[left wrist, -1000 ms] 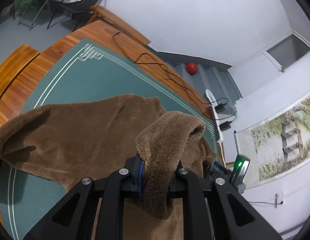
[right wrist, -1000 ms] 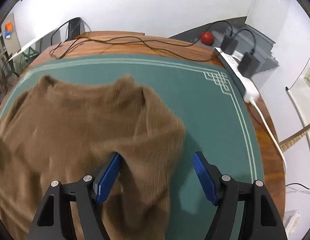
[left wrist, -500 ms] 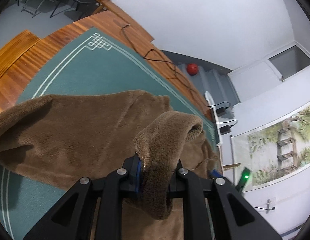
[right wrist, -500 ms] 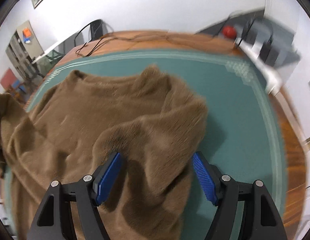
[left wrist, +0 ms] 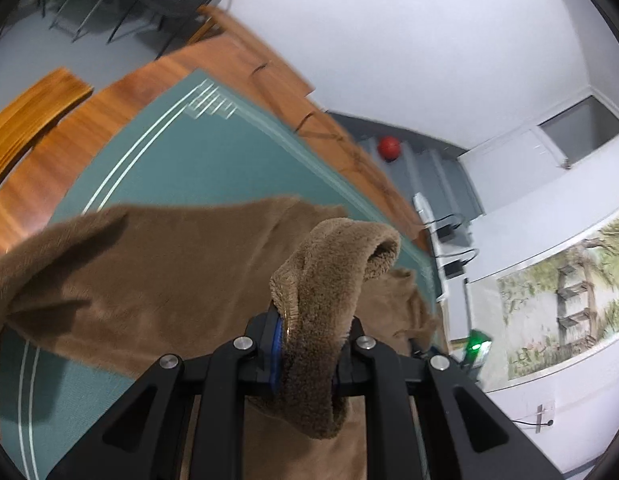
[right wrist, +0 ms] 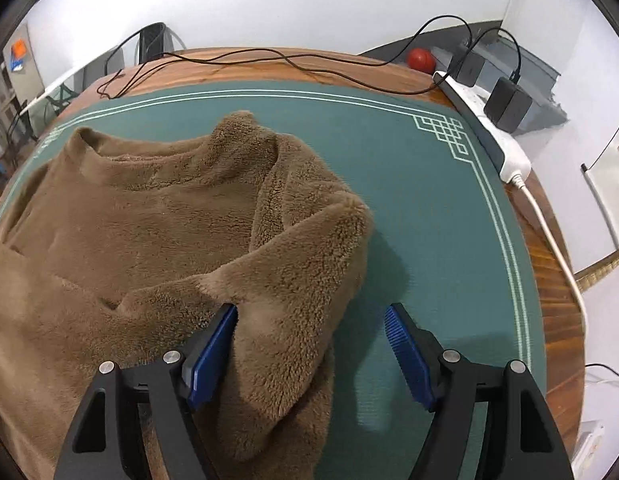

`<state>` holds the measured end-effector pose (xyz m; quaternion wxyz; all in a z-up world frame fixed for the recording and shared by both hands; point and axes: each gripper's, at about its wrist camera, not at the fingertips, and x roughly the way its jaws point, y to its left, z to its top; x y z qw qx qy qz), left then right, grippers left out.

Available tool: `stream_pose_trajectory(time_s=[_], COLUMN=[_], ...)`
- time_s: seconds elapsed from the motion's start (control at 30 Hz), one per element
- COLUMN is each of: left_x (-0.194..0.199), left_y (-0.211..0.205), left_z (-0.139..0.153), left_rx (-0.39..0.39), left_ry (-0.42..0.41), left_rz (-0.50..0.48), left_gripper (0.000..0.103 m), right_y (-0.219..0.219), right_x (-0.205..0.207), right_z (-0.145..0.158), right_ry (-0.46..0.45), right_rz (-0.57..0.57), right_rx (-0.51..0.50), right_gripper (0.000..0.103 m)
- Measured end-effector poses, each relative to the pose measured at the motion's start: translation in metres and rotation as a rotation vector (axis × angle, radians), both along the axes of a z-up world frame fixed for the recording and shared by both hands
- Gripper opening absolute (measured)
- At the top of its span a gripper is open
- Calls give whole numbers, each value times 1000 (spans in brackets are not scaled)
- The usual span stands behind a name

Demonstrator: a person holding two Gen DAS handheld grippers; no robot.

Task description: Fold clothes

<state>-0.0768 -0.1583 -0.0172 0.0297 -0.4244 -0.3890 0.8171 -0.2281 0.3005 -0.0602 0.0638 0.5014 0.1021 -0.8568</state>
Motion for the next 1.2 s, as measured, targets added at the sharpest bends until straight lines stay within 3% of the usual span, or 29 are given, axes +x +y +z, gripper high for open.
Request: stream_pose_trajectory(time_s=[0.1, 0.23, 0.4, 0.43, 0.47, 0.53, 0.67, 0.77, 0.9, 1.0, 1.2], left_x=[4, 7, 5, 4, 3, 4, 5, 2, 0, -1, -5], left_y=[4, 7, 8, 8, 7, 6, 5, 2, 3, 5, 15], left_z=[-18, -34, -33, -31, -29, -20, 0, -10, -21, -21, -14], left_rx=[-13, -1, 7, 9, 13, 30, 48, 51, 71, 69, 63], left_ry=[-54, -96, -87, -81, -71, -29, 66, 18, -13, -13, -7], left_rz=[-16, -20, -24, -27, -29, -29, -23, -18, -14, -15, -36], left_gripper=[18, 18, 18, 18, 18, 18, 18, 18, 18, 18, 18], right_y=[-1, -5, -19, -21, -20, -13, 1, -2, -9, -20, -55], right_x=[5, 3, -5, -6, -5, -7, -9, -1, 37, 79, 154], right_z=[9, 19, 1, -3, -4, -4, -3, 3, 28, 45, 30], right_ry=[6, -25, -67, -70, -61, -47, -29, -4, 90, 135, 62], right_rz=[9, 44, 87, 98, 98, 77, 34, 62, 168, 298, 611], right_rx=[-14, -169, -126, -115, -92, -81, -60, -43, -65, -81, 55], right_gripper=[75, 77, 77, 68, 53, 47, 47, 53, 72, 72, 72])
